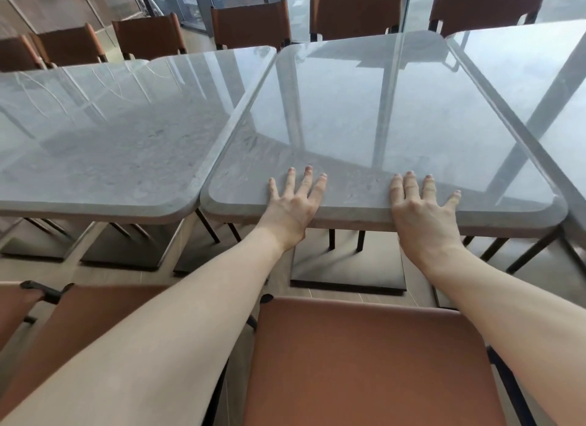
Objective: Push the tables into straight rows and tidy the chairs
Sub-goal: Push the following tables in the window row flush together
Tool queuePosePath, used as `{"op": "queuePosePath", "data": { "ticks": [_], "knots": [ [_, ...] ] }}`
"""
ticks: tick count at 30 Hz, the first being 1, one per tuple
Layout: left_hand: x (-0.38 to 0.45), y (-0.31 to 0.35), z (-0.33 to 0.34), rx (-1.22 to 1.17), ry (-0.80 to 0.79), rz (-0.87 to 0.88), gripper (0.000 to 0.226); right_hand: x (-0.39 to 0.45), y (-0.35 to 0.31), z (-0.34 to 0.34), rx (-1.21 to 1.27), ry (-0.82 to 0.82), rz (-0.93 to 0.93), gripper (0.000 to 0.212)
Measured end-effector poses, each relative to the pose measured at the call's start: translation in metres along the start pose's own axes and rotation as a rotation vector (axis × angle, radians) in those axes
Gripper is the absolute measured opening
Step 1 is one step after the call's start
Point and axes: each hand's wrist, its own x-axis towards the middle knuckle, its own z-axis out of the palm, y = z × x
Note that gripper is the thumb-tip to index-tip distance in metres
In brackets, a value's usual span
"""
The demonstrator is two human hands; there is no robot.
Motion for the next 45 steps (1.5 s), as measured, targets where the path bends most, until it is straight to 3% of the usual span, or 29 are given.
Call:
{"op": "queuePosePath", "data": {
  "ticks": [5, 16, 32, 45],
  "knots": [
    [-0.002, 0.006, -0.003, -0.041, -0.046, -0.039, 0.102, -0.003, -0.003, 0.001, 0.035, 0.001, 0.045, 0.076],
    [-0.003, 0.01, 0.004, -0.032, 0.01, -0.07, 0.095, -0.002, -0.006, 0.01, 0.059, 0.032, 0.102, 0.068],
    [-0.005, 0.012, 0.005, -0.046, 0.037, -0.098, 0.101, -0.005, -0.01, 0.008, 0.072, 0.057, 0.121, 0.076],
    [-0.031, 0.017, 0.0, -0.038, 0.049, -0.085, 0.099, -0.029, -0.015, 0.001, 0.021, 0.039, 0.124, 0.069]
  ]
}}
